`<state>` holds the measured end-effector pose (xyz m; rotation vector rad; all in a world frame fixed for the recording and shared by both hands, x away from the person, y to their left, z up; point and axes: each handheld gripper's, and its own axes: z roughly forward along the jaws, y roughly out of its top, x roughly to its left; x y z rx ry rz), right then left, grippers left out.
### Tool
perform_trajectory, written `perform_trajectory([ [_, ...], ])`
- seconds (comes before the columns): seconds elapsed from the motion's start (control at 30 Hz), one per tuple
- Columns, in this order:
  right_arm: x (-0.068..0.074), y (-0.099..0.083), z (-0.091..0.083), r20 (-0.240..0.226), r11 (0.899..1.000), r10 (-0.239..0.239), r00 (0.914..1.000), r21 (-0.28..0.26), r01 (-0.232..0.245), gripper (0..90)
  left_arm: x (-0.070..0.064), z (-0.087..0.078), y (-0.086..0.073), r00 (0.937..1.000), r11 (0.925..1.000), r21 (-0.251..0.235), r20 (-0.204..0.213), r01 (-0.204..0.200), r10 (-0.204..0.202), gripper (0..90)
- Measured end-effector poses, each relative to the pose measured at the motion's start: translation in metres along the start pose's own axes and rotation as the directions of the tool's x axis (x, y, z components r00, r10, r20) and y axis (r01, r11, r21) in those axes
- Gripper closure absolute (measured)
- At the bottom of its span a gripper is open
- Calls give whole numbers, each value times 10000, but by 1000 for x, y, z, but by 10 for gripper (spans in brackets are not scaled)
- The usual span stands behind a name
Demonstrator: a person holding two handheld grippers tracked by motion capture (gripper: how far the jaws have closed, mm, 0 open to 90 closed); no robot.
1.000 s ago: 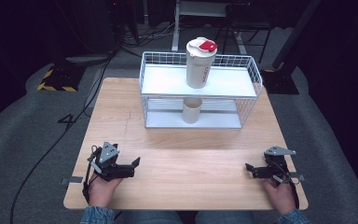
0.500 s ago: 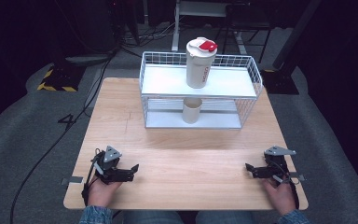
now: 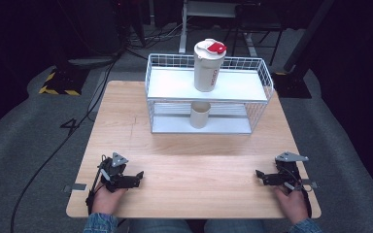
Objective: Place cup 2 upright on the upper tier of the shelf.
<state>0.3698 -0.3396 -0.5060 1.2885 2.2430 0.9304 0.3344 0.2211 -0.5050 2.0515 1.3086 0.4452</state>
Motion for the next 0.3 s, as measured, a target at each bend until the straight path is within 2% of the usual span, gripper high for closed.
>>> perform_trajectory([
  [0.03, 0, 0, 0, 1, 10000, 0, 10000, 1, 0, 5, -2, 2, 1, 9995, 9997, 90, -225, -232, 234, 62],
  [0.3, 0, 0, 0, 2, 10000, -8, 10000, -6, 8, 5, 0, 5, 5, 9996, 9997, 158, -223, -191, 195, 36],
])
